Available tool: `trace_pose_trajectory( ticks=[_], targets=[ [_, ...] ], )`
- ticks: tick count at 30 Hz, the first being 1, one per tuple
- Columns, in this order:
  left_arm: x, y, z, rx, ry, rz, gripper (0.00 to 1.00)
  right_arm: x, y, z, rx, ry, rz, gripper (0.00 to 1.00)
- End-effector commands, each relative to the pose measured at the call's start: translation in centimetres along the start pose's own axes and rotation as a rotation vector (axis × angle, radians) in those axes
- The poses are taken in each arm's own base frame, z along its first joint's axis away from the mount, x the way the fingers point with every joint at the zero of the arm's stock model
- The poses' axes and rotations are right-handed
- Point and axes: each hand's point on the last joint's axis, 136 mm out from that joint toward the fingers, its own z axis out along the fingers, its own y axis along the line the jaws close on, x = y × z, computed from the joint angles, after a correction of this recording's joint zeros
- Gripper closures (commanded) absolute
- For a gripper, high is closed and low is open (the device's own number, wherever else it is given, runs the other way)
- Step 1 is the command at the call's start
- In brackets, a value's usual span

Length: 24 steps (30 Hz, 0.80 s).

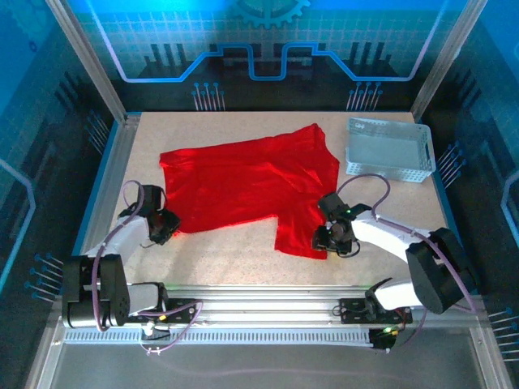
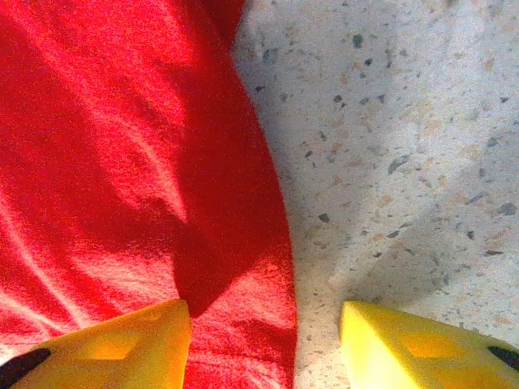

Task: Fold the inside-out t-shirt

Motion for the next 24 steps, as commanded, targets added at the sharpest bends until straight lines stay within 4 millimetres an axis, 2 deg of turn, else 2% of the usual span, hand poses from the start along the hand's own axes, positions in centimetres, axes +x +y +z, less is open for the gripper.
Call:
trace_pose_trajectory(
  ticks=[1, 3, 6, 9, 11, 16, 21, 24],
  targets=[
    [0.5, 0.3, 0.3, -0.01, 0.022, 0.001, 0.87, 0.7, 1.4, 1.2, -0.034, 0.042, -0.014, 0.54],
    [0.6, 0.4, 0.3, -0.008, 0.021, 0.002, 0.9, 0.8, 1.7, 1.2, -0.034, 0.046, -0.022, 0.62],
    [0.5, 0.2, 0.2, 0.001, 0.018, 0.006, 0.94, 1.1, 2.1, 1.1, -0.041, 0.047, -0.026, 0.78],
    [0.2, -0.1, 0.0, 0.01, 0.004, 0.013, 0.96, 0.9, 2.3, 0.4, -0.054, 0.026, -0.028, 0.94],
    [0.0, -0.4, -0.2, 0.022, -0.004, 0.02, 0.98, 0.5, 2.1, -0.6, -0.041, -0.006, -0.029, 1.0],
    [-0.6, -1.8, -1.3, 0.079, -0.032, 0.069, 1.0, -1.2, -0.1, -4.8, 0.022, -0.139, -0.002, 1.0],
    [-0.3, -3.9, -2.5, 0.192, -0.065, 0.13, 1.0, -2.6, -2.6, -9.0, 0.029, -0.264, 0.063, 1.0],
    [0.0, -4.9, -3.4, 0.241, -0.091, 0.161, 1.0, -3.5, -3.0, -11.3, 0.006, -0.321, 0.084, 1.0]
  ],
)
